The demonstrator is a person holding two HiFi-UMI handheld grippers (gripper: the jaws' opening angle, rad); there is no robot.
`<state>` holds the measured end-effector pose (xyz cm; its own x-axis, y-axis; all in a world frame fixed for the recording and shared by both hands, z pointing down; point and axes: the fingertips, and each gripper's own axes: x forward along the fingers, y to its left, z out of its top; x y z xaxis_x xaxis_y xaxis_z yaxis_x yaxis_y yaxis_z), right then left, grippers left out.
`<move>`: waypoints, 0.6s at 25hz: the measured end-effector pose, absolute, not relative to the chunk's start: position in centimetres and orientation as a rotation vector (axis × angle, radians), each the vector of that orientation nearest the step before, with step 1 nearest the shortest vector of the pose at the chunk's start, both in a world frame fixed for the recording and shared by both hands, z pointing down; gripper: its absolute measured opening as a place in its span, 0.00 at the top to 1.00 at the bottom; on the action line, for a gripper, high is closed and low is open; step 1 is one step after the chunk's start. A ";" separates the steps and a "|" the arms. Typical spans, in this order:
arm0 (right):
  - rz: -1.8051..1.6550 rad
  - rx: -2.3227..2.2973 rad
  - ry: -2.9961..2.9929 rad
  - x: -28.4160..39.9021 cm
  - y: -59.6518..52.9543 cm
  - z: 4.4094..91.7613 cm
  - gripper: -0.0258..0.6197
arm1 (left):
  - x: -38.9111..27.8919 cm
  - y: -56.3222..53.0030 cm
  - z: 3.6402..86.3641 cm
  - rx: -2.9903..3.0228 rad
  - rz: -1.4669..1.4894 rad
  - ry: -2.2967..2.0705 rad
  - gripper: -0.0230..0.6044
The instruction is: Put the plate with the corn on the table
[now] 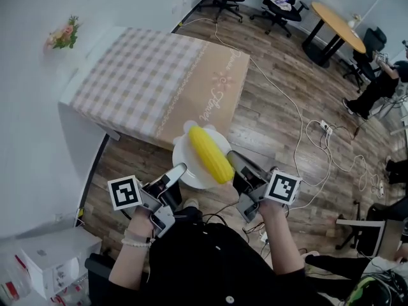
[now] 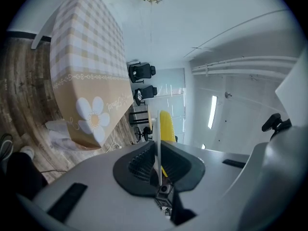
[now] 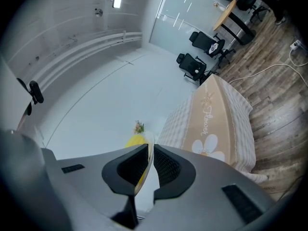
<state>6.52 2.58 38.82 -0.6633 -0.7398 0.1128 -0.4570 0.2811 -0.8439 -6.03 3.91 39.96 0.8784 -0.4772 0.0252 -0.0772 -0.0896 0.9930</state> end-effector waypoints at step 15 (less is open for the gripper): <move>-1.309 -1.126 2.224 5.5 -1.1 39.3 0.86 | -7.1 0.0 40.8 1.639 -0.319 -0.418 0.91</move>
<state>5.50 -1.11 39.29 -0.6358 -0.7641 0.1087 -0.4659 0.2677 -0.8434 -7.09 -0.05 40.80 0.8926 -0.4493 0.0372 -0.0826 -0.0819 0.9932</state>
